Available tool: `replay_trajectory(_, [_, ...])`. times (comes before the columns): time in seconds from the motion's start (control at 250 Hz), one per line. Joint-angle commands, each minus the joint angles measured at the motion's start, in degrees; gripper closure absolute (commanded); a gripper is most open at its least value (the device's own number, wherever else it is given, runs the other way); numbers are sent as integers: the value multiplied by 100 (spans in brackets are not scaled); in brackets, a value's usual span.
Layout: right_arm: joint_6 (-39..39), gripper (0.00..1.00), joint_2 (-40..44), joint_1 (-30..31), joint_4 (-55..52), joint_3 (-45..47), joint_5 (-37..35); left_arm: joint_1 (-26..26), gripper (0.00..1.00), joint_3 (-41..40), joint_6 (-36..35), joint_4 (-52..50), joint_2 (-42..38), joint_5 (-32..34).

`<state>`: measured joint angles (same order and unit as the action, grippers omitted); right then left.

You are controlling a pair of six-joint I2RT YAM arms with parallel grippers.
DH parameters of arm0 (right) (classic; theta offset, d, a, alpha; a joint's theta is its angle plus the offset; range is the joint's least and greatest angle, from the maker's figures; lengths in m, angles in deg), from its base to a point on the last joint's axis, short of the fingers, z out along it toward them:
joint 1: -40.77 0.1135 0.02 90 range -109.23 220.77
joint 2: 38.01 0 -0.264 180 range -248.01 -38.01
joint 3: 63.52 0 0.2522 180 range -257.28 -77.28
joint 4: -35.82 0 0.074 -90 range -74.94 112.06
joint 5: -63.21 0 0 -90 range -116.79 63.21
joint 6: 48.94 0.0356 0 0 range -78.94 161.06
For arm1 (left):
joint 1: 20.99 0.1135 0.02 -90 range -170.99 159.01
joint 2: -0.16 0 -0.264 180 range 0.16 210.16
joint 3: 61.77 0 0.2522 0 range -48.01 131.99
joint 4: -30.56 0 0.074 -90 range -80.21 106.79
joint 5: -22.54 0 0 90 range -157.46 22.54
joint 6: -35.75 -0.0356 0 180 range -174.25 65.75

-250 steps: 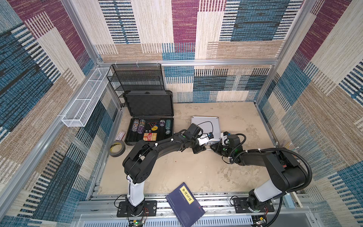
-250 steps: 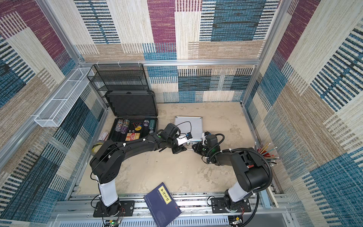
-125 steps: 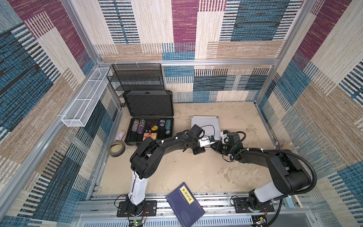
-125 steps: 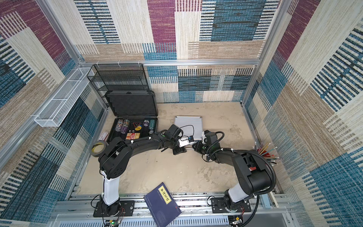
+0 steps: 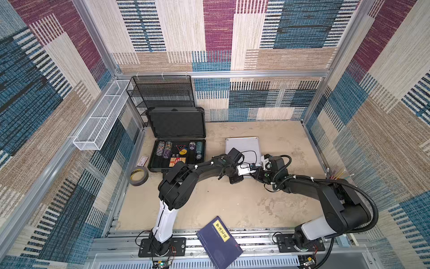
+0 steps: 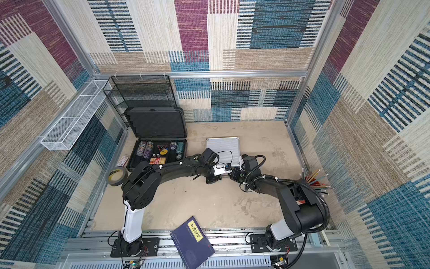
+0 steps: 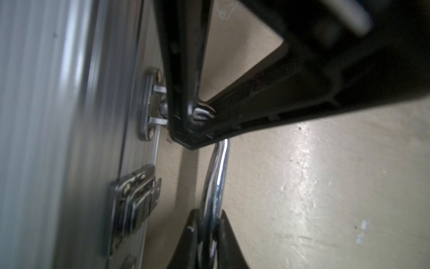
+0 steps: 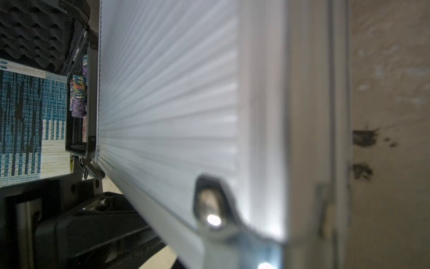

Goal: Open the poker set cases
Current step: Pick up the poker set case from the center of the board.

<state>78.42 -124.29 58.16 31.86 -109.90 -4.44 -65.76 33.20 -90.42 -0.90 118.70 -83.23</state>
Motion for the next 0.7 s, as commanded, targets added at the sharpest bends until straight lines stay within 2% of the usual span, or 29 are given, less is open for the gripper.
replay_trajectory(0.0, [-55, 88, 8, -7, 485, -40, -81, 60, 93, 41, 246, -526, 9, 237])
replay_trajectory(0.084, [-82, 86, -77, -35, 478, -19, -120, 95, 100, 133, 345, -613, -26, -57])
replay_trajectory(0.452, [-48, 63, 253, -322, 557, 438, -306, 117, 100, 1033, 731, -1138, -15, -1331])
replay_trajectory(0.696, [-9, 58, 738, -663, 610, 767, -323, 118, 100, 1252, 981, -1124, 20, -1679])
